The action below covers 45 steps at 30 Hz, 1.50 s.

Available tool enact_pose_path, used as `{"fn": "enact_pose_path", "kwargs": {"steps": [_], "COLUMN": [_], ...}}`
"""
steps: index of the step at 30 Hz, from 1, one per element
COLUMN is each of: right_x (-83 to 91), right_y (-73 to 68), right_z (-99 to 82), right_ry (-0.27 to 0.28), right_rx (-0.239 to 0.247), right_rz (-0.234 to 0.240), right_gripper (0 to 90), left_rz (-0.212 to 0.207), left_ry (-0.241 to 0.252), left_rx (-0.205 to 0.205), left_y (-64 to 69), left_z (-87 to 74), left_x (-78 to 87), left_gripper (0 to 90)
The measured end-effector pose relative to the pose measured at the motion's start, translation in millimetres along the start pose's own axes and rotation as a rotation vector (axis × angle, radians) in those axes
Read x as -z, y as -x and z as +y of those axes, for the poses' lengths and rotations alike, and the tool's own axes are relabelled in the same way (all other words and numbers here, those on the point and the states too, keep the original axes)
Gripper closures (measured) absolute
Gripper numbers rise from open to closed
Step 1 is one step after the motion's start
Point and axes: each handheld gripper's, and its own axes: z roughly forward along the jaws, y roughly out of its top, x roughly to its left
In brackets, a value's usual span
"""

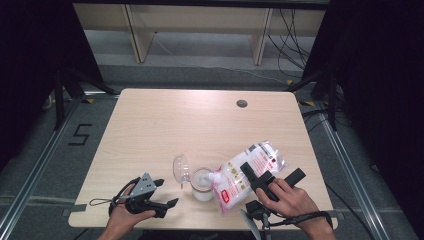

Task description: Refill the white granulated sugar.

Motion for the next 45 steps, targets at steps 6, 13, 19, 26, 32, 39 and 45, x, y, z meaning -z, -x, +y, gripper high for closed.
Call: {"fn": "enact_pose_path", "kwargs": {"steps": [6,13,19,26,32,39,45], "right_x": [0.4,0.7,0.7,1.0,1.2,1.1,1.0], "right_y": [-0.4,-0.5,-0.8,0.5,0.2,0.0,-0.8], "right_z": [-0.5,-0.8,-0.9,-1.1,-0.8,-1.2,-1.2], "right_ry": [0.001,0.000,0.004,-0.004,-0.003,-0.002,0.004], "right_rx": [-0.008,-0.009,-0.011,0.021,0.014,0.013,-0.009], "right_rz": [-0.003,-0.004,0.000,0.011,0.011,0.011,0.001], "right_gripper": [74.1,74.6,74.8,75.0,75.1,75.2,75.3], "left_rz": [0.000,0.001,0.001,0.001,0.001,0.006,0.006], "left_ry": [0.000,0.002,0.001,0.001,0.003,0.002,0.002], "left_rx": [0.002,0.004,0.002,0.002,0.004,0.026,0.027], "left_y": [0.0,0.1,0.0,0.1,0.2,1.2,1.2], "left_z": [0.0,0.0,0.0,0.0,0.1,-0.4,-0.4], "left_x": [0.0,0.0,0.1,0.2,0.1,0.2,0.2], "left_gripper": [17.5,17.5,17.5,17.5,17.5,17.5,17.5]}}
